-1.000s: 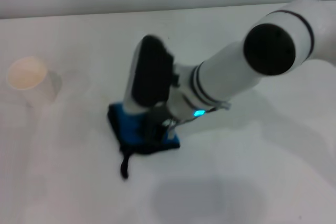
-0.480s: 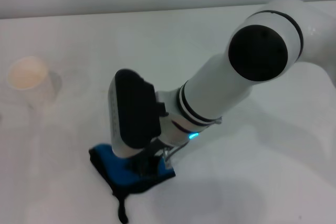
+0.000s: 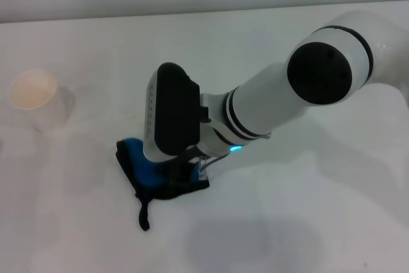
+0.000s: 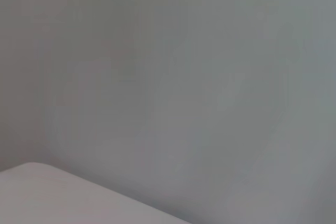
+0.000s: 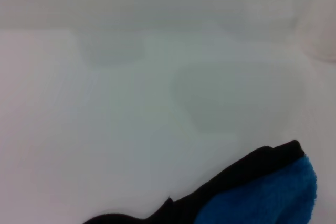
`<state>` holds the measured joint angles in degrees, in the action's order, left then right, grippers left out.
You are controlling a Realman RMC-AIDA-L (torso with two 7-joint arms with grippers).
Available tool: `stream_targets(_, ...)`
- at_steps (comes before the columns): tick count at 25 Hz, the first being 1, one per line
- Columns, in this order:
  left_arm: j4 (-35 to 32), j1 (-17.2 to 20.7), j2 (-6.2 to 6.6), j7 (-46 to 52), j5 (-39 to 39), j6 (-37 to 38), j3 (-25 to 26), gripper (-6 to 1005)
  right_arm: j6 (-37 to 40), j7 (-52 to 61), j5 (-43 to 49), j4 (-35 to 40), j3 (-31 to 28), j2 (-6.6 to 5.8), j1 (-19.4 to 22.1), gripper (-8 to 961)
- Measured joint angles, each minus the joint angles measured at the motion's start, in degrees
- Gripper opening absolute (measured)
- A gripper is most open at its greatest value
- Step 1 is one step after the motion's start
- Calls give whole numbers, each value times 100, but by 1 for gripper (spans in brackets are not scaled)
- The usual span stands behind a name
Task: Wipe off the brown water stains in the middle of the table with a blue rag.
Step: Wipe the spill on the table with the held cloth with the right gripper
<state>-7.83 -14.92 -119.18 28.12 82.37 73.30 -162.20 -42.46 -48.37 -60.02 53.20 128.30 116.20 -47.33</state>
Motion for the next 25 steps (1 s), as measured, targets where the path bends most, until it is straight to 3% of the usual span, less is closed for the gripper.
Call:
stream_targets(9,-8,-10,0,0,0,0,-12,875,672,95,52,-454,-24,0,-60,92)
stream_targets(17,-8,12,4,0,-2,4,-34,875,1130,864,66,-1253,-333,0,-295,92)
stream_targets(25,-8,11,9,109,-2,17,-40,875,1488,917,29,-1177,-618,-1,-103,92)
